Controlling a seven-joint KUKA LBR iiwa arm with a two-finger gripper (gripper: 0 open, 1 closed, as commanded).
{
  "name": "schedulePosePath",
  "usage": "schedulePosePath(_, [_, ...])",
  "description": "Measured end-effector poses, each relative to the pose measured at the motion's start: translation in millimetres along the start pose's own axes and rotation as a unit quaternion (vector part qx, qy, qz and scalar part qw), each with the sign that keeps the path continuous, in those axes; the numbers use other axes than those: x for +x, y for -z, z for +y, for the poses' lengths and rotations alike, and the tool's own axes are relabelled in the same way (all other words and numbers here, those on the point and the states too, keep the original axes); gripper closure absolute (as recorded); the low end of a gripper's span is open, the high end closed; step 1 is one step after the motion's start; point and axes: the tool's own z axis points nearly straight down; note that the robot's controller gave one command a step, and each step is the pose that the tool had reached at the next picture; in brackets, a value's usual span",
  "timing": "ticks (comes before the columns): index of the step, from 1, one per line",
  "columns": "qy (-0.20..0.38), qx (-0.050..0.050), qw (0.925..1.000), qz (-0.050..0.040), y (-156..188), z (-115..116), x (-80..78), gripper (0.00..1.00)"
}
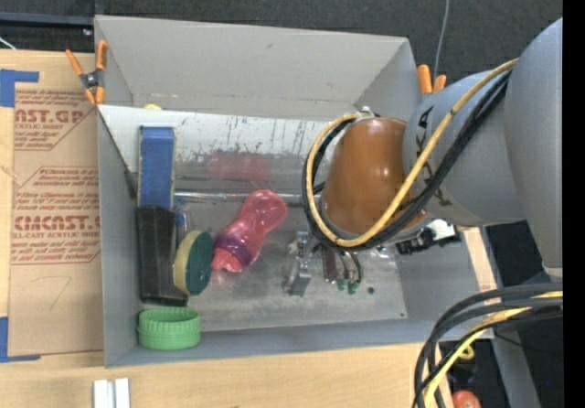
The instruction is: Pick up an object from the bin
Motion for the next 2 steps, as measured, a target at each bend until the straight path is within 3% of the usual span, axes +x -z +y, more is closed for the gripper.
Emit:
schedulePosePath(1, [0.000,0.000,1.0000,0.0001,-0.1,0.3,0.1,0.00])
schedulePosePath(2, [0.000,0.000,1.0000,0.0002,-0.1,0.4,0.1,0.00])
